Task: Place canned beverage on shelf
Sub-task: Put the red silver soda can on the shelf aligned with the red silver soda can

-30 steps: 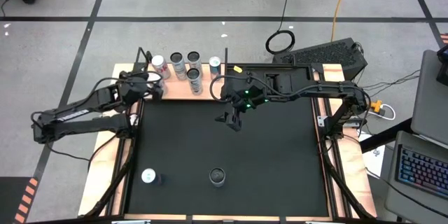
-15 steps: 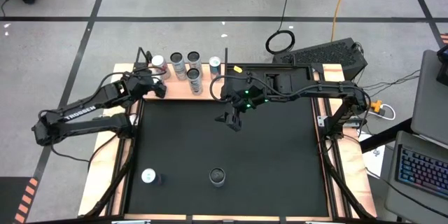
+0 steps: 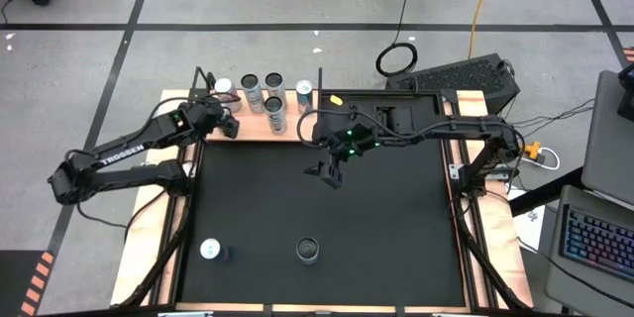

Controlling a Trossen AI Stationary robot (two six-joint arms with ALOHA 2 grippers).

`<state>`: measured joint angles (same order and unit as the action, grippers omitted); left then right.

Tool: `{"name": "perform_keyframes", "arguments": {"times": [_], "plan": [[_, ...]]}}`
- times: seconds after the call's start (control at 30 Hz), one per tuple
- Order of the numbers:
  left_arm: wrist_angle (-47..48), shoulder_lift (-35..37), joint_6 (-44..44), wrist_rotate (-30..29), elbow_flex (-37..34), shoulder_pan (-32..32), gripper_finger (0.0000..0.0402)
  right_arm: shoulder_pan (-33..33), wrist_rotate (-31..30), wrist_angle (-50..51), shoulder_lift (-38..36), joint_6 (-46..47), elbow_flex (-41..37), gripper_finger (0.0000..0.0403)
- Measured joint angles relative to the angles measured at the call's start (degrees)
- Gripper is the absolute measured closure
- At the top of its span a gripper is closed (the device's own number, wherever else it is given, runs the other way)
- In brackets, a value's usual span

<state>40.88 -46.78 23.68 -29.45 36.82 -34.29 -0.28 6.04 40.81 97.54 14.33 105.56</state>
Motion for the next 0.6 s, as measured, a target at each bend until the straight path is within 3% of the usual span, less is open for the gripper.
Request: {"name": "perform_keyframes", "arguments": {"times": [0.43, 0.6], "plan": [[0.2, -0.9, -1.6, 0.5, 0.0, -1.5, 0.0050, 2.2, -0.1, 0.0, 0.0, 0.0, 0.0, 0.0073], [0.1, -0.9, -1.9, 0.8, 0.0, -1.5, 0.0074, 2.2, -0.3, 0.0, 0.0, 0.0, 0.0, 0.0073]]}}
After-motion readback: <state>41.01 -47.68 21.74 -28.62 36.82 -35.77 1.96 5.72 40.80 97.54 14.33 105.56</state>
